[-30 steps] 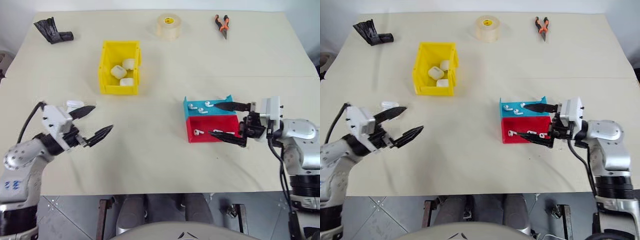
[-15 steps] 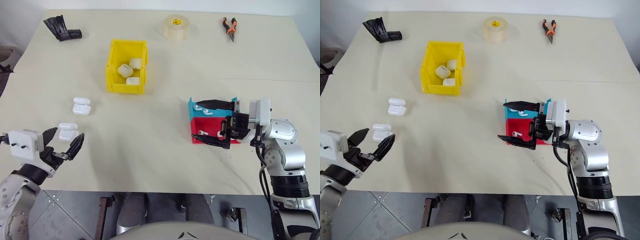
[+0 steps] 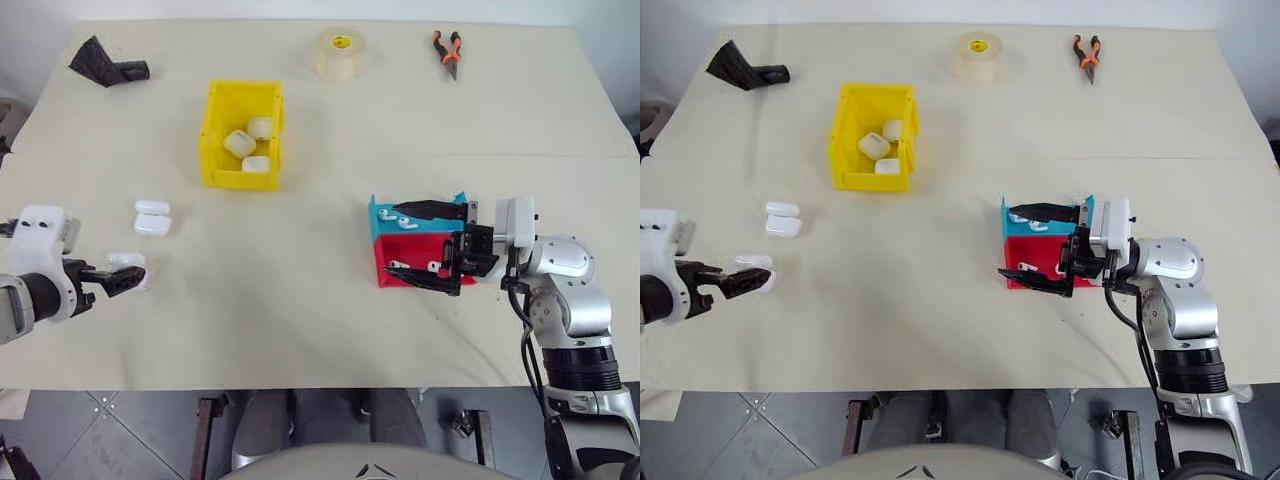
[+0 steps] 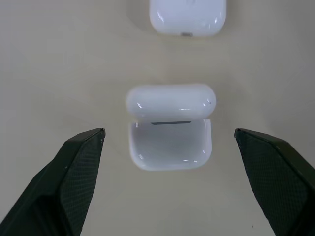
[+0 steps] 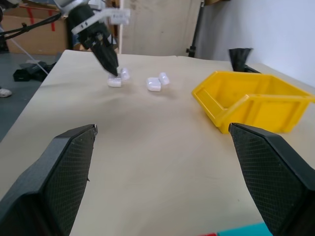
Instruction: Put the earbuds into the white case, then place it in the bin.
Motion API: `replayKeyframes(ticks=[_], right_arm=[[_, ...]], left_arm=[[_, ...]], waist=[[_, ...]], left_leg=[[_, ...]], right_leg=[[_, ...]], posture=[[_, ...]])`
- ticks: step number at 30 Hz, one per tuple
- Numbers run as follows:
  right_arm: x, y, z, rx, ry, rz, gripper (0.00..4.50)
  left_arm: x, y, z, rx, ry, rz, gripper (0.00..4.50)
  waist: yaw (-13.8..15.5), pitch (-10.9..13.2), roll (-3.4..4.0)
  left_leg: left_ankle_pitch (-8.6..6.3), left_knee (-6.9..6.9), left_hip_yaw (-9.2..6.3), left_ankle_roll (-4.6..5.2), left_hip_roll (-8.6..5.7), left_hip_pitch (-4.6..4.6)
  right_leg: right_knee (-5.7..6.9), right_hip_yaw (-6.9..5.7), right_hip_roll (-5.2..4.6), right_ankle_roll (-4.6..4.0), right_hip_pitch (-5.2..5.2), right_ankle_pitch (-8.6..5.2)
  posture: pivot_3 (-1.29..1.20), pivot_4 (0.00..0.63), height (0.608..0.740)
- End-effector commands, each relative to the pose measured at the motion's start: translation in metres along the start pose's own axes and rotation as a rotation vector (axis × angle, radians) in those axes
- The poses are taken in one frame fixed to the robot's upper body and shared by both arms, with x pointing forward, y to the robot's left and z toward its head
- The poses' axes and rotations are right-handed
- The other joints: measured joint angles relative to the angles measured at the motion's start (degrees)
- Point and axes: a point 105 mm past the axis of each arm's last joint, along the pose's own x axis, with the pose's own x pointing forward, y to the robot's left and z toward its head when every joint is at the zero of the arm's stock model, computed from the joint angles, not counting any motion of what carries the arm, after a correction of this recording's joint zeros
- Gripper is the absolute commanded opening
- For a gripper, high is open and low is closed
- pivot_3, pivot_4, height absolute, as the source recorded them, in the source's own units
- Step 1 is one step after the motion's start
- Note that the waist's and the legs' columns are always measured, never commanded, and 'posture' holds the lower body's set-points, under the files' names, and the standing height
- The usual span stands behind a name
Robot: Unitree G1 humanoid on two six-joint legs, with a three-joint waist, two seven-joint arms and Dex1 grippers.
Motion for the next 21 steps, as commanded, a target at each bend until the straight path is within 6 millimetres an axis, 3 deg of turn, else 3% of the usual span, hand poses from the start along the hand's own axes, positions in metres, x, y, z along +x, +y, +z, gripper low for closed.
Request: replayKeyframes(ticks=[1, 12, 17, 19, 21], right_arm=[[0.004, 0.003, 0.009, -0.033, -0.029, 0.009, 4.50], [0.005, 0.004, 0.011, -0.034, -0.033, 0.000, 4.50], [0.005, 0.005, 0.011, -0.031, -0.033, -0.008, 4.50], [0.004, 0.005, 0.010, -0.029, -0.031, -0.011, 4.50], [0.004, 0.005, 0.009, -0.029, -0.028, -0.016, 4.50]], left_arm=[[0.007, 0.000, 0.001, -0.023, 0.001, 0.014, 4.48], [0.024, -0.006, -0.020, -0.036, 0.084, 0.038, 4.48], [0.023, -0.006, -0.032, -0.043, 0.110, 0.032, 2.95], [0.023, -0.007, -0.030, -0.056, 0.091, 0.027, 2.80], [0.022, -0.013, -0.016, -0.076, 0.002, -0.001, 2.80]], waist=[[0.0, 0.0, -0.01], [0.2, 0.0, 0.03], [0.0, 0.0, 0.05], [0.0, -0.1, 0.06], [0.1, -0.1, 0.08]], left_leg=[[0.01, 0.00, 0.00, -0.03, 0.01, 0.00], [0.06, 0.01, 0.12, -0.11, 0.01, 0.17], [0.06, -0.03, 0.19, -0.12, 0.01, 0.21], [0.06, -0.04, 0.22, -0.12, 0.02, 0.22], [0.06, -0.05, 0.23, -0.12, 0.02, 0.22]], right_leg=[[0.00, 0.00, 0.01, -0.01, -0.01, 0.00], [0.14, 0.19, 0.01, -0.01, 0.01, -0.01], [0.14, 0.26, 0.01, -0.03, -0.01, -0.01], [0.14, 0.28, 0.01, -0.03, -0.02, -0.02], [0.15, 0.28, 0.01, -0.04, -0.02, -0.02]], posture=[[0.00, 0.150, 0.740], [0.00, 0.150, 0.740], [0.00, 0.150, 0.740], [0.00, 0.150, 0.740], [0.00, 0.150, 0.740]])
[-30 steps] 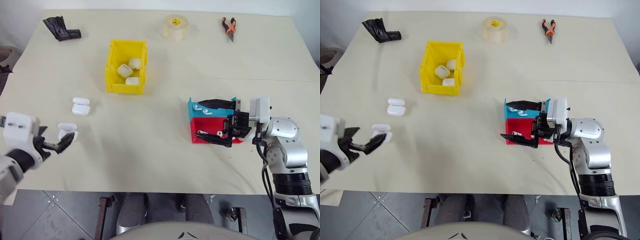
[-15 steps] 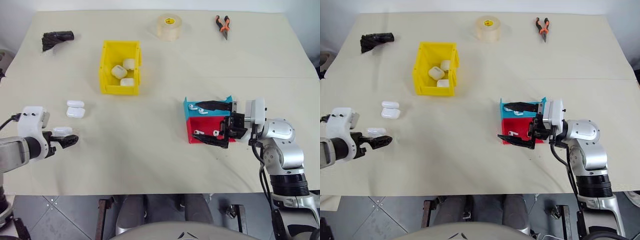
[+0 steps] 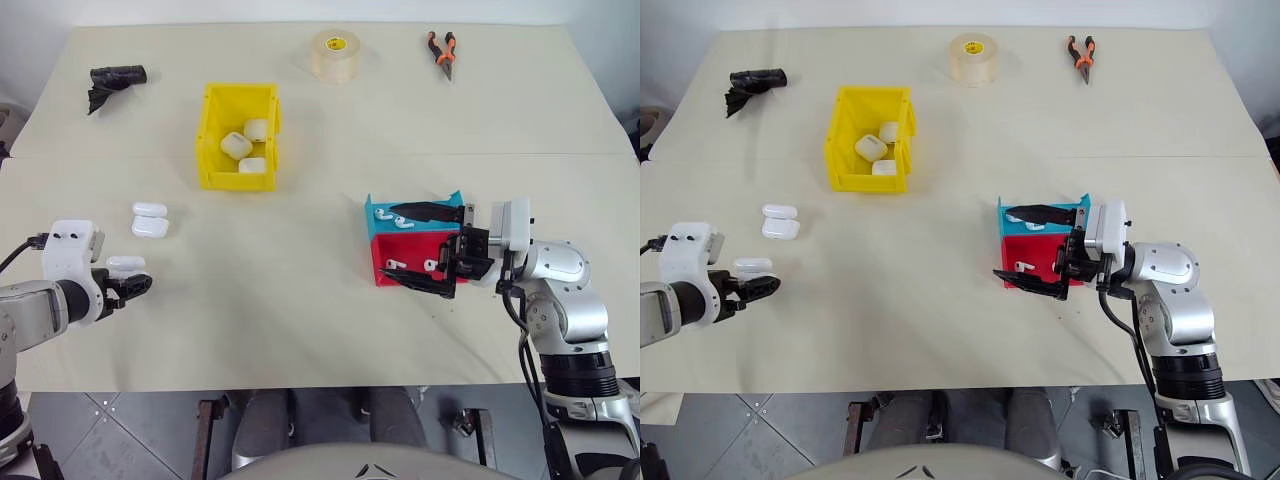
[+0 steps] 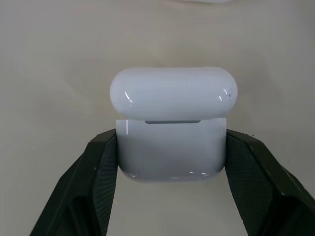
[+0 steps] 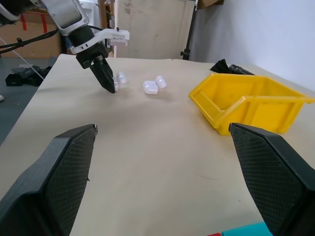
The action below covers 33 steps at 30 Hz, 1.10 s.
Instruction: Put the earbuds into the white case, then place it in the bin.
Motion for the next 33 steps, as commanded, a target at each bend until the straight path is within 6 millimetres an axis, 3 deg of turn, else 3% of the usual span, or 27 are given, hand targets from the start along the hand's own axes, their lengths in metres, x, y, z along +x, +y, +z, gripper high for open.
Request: replayKeyframes(ticks=[1, 3, 5, 7, 10, 15, 17, 24, 29, 33], right_arm=[[-0.001, 0.000, 0.008, -0.032, -0.016, -0.003, 4.50], [-0.001, 0.000, 0.007, -0.031, -0.009, -0.008, 4.50], [-0.004, -0.001, 0.005, -0.032, 0.003, -0.014, 4.50], [-0.008, -0.003, 0.005, -0.034, 0.018, -0.026, 4.50], [-0.017, -0.010, 0.007, -0.045, 0.044, -0.060, 4.50], [-0.045, -0.026, 0.017, -0.103, 0.135, -0.150, 4.50], [-0.052, -0.026, 0.018, -0.115, 0.161, -0.161, 4.50], [-0.124, 0.009, 0.011, -0.093, 0.410, -0.271, 4.50], [-0.149, 0.025, 0.009, -0.067, 0.491, -0.329, 4.50], [-0.140, 0.027, 0.012, -0.065, 0.480, -0.310, 4.50]], left_arm=[[0.001, -0.014, 0.007, -0.036, -0.090, -0.080, 2.80], [-0.008, -0.031, 0.029, -0.005, -0.261, -0.199, 2.80], [-0.027, -0.056, 0.046, 0.133, -0.467, -0.368, 2.80], [-0.046, -0.079, 0.047, 0.291, -0.620, -0.533, 2.80], [-0.060, -0.097, 0.049, 0.371, -0.805, -0.685, 2.80], [-0.058, -0.156, 0.046, 0.545, -0.959, -0.993, 2.80], [-0.056, -0.167, 0.045, 0.556, -0.987, -1.049, 2.80], [-0.044, -0.245, 0.048, 0.572, -1.142, -1.378, 2.80], [-0.042, -0.271, 0.042, 0.608, -1.200, -1.498, 2.80], [-0.042, -0.274, 0.037, 0.636, -1.215, -1.538, 2.80]], waist=[[0.1, 0.0, 0.01], [0.5, 0.0, -0.01], [0.5, 0.0, -0.25], [0.2, -0.1, -0.35], [0.1, -0.1, -0.28], [1.2, -0.1, -0.27], [1.3, -0.1, -0.32], [3.3, -0.1, -0.32], [2.4, -0.1, -0.37], [1.5, -0.1, -0.34]], left_leg=[[0.00, 0.00, 0.01, 0.00, 0.00, -0.01], [0.00, 0.04, -0.01, 0.00, -0.01, -0.04], [0.00, 0.11, -0.06, 0.00, -0.01, -0.11], [-0.02, 0.10, -0.04, -0.03, -0.01, -0.16], [-0.04, 0.01, 0.02, -0.05, 0.00, -0.16], [-0.02, 0.16, 0.04, 0.01, -0.03, -0.14], [-0.03, 0.17, 0.06, 0.04, -0.03, -0.14], [-0.12, 0.23, 0.10, 0.24, -0.09, -0.24], [-0.13, 0.31, 0.27, 0.32, -0.05, -0.13], [-0.13, 0.26, 0.29, 0.32, -0.01, -0.07]], right_leg=[[0.00, 0.00, 0.00, 0.00, 0.00, 0.00], [0.00, -0.01, 0.00, 0.00, 0.00, 0.00], [0.00, -0.04, -0.01, 0.00, 0.00, 0.00], [-0.03, -0.04, -0.01, -0.01, -0.06, 0.00], [-0.15, -0.04, 0.00, -0.01, -0.09, -0.01], [-0.13, -0.04, 0.00, 0.04, 0.01, 0.03], [-0.12, -0.04, 0.00, 0.03, 0.01, 0.06], [-0.25, -0.08, -0.03, 0.15, 0.03, 0.12], [-0.34, -0.02, -0.04, 0.27, 0.14, 0.20], [-0.30, -0.02, -0.03, 0.27, 0.12, 0.20]], posture=[[0.00, 0.150, 0.740], [0.00, 0.150, 0.740], [0.00, 0.150, 0.740], [0.00, 0.150, 0.740], [0.00, 0.150, 0.740], [0.00, 0.150, 0.740], [0.00, 0.150, 0.740], [0.00, 0.150, 0.740], [0.00, 0.150, 0.740], [0.00, 0.150, 0.740]])
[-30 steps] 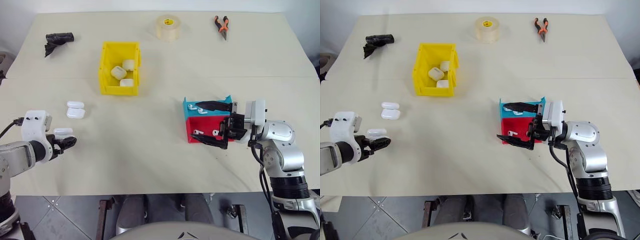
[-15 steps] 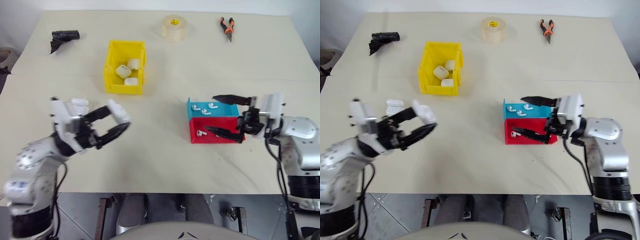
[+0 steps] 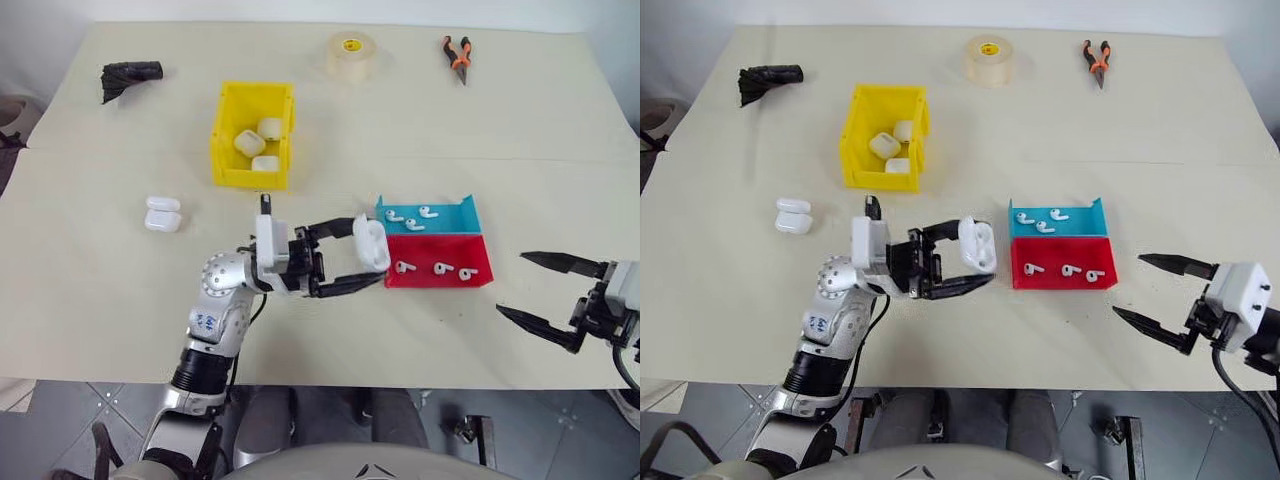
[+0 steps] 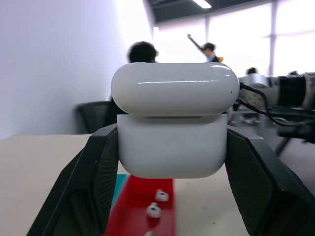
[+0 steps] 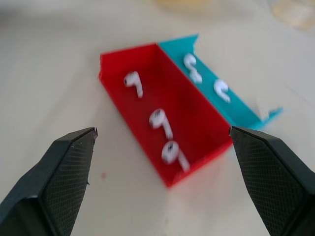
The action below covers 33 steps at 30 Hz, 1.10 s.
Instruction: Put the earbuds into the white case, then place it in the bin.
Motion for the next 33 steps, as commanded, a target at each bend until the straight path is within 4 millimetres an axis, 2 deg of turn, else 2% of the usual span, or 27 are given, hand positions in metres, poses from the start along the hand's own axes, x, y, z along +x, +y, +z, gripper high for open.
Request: replayKeyframes(ticks=[1, 5, 9, 11, 18, 23, 28, 31, 33], right_arm=[[0.005, -0.001, 0.022, -0.073, -0.027, 0.021, 4.50], [0.019, -0.006, 0.023, -0.007, 0.083, 0.051, 4.50], [0.037, -0.002, 0.038, 0.008, 0.172, 0.198, 4.50], [0.042, -0.006, 0.032, 0.004, 0.313, 0.207, 4.50], [0.064, -0.012, 0.026, -0.105, 0.507, 0.321, 4.50], [0.078, -0.021, 0.017, -0.185, 0.585, 0.343, 4.50], [0.080, -0.035, 0.009, -0.275, 0.651, 0.351, 4.50], [0.077, -0.037, 0.007, -0.298, 0.668, 0.389, 3.88], [0.077, -0.039, 0.007, -0.319, 0.671, 0.399, 3.13]], left_arm=[[0.004, -0.004, 0.006, 0.050, -0.036, -0.049, 2.80], [0.006, -0.021, 0.012, 0.051, -0.087, -0.171, 2.80], [0.010, -0.016, 0.010, 0.036, -0.099, -0.126, 2.80], [0.010, -0.017, 0.010, 0.037, -0.094, -0.128, 2.80], [0.010, -0.018, 0.008, 0.043, -0.080, -0.124, 2.80], [0.012, -0.018, 0.007, 0.035, -0.070, -0.125, 2.80], [0.014, -0.015, 0.007, 0.036, -0.067, -0.110, 2.80], [0.015, -0.014, 0.008, 0.036, -0.065, -0.103, 2.80], [0.015, -0.014, 0.008, 0.033, -0.063, -0.100, 2.80]], waist=[[0.0, 0.0, 0.00], [0.3, 0.0, 0.01], [0.5, 0.0, 0.01], [0.3, 0.0, 0.02], [0.4, 0.0, 0.00], [0.3, 0.0, 0.00], [0.2, 0.0, 0.00], [0.2, 0.0, 0.01], [0.2, 0.0, 0.01]], left_leg=[[0.00, 0.00, 0.03, 0.00, 0.01, 0.00], [-0.01, 0.09, -0.04, 0.02, 0.01, -0.03], [-0.05, 0.29, -0.18, 0.09, -0.01, -0.18], [-0.07, 0.36, -0.20, 0.12, -0.01, -0.19], [-0.11, 0.49, -0.32, 0.15, 0.00, -0.31], [-0.16, 0.67, -0.38, 0.19, -0.01, -0.46], [-0.16, 0.68, -0.42, 0.19, -0.01, -0.49], [-0.16, 0.68, -0.42, 0.19, 0.00, -0.50], [-0.15, 0.69, -0.41, 0.19, 0.00, -0.50]], right_leg=[[0.00, 0.01, 0.00, 0.00, -0.01, 0.00], [0.00, 0.02, -0.01, -0.02, 0.01, 0.01], [-0.01, -0.02, -0.02, -0.03, 0.01, 0.02], [0.01, -0.03, -0.02, -0.03, 0.01, 0.02], [-0.01, -0.12, -0.02, -0.04, 0.00, 0.02], [-0.01, -0.19, -0.04, -0.04, -0.02, 0.02], [-0.01, -0.25, -0.04, -0.03, -0.01, 0.02], [-0.01, -0.27, -0.04, -0.03, -0.01, 0.03], [-0.01, -0.28, -0.04, -0.02, -0.01, 0.03]], posture=[[0.00, 0.150, 0.740], [0.00, 0.150, 0.740], [0.00, 0.150, 0.740], [0.00, 0.150, 0.740], [0.00, 0.150, 0.740], [0.00, 0.150, 0.740], [0.00, 0.150, 0.740], [0.00, 0.150, 0.740], [0.00, 0.150, 0.740]])
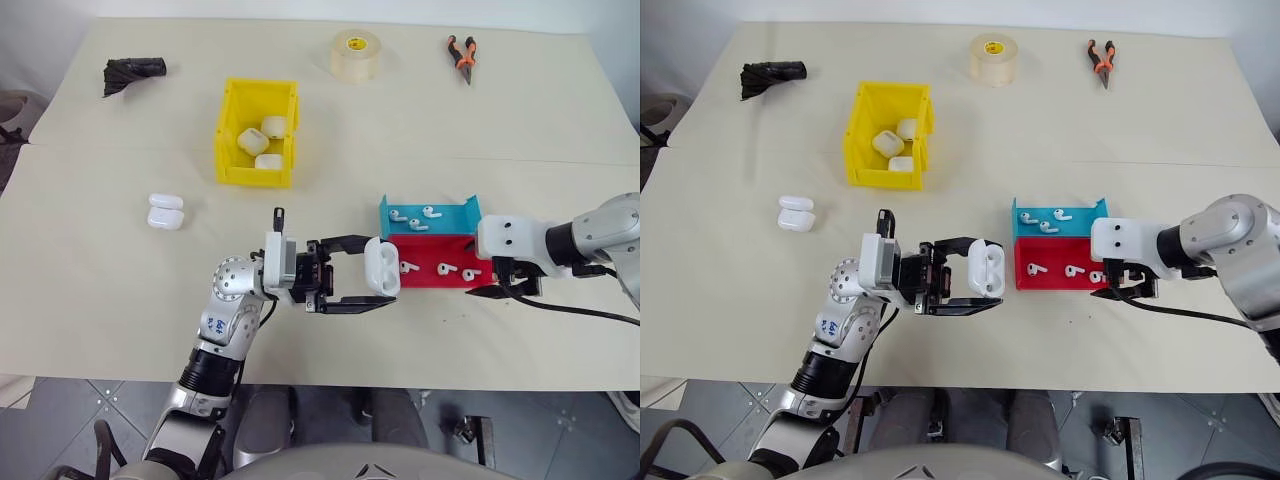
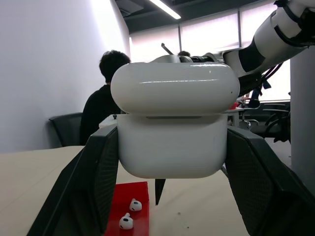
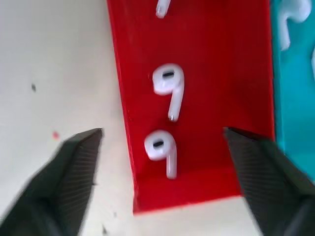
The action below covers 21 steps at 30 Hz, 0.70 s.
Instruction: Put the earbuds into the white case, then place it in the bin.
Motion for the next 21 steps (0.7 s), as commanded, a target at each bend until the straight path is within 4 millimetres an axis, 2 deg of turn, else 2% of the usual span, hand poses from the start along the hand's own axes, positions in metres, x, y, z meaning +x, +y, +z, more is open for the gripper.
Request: replayKeyframes(ticks=[1, 3, 11, 21], right_arm=[[-0.005, -0.004, 0.001, -0.055, 0.011, 0.000, 2.87], [-0.005, -0.003, 0.000, -0.063, 0.014, 0.019, 2.21], [-0.002, -0.002, 0.003, -0.077, 0.006, 0.036, 2.21], [0.005, -0.006, -0.003, -0.163, 0.031, 0.023, 2.21]], left_arm=[[0.006, 0.000, 0.007, 0.030, -0.010, -0.014, 2.80], [0.006, 0.000, 0.007, 0.028, -0.010, -0.013, 2.80], [0.006, 0.000, 0.008, 0.023, -0.004, -0.013, 2.80], [0.007, -0.001, 0.010, 0.016, -0.008, -0.016, 2.80]], waist=[[0.0, 0.0, 0.00], [0.0, 0.0, 0.00], [0.0, 0.0, 0.00], [0.0, 0.0, 0.00]], left_leg=[[0.00, 0.00, 0.00, 0.00, 0.00, 0.00], [0.00, 0.00, -0.01, 0.00, 0.00, 0.00], [0.00, 0.00, -0.01, 0.00, 0.00, 0.00], [0.00, 0.01, 0.00, 0.00, 0.00, 0.00]], right_leg=[[0.00, 0.00, 0.00, 0.00, 0.00, 0.00], [0.00, -0.01, 0.00, 0.00, 0.00, 0.00], [0.00, -0.02, 0.00, 0.00, 0.00, 0.00], [0.00, -0.02, 0.00, 0.00, 0.01, 0.00]], posture=[[0.00, 0.150, 0.740], [0.00, 0.150, 0.740], [0.00, 0.150, 0.740], [0.00, 0.150, 0.740]])
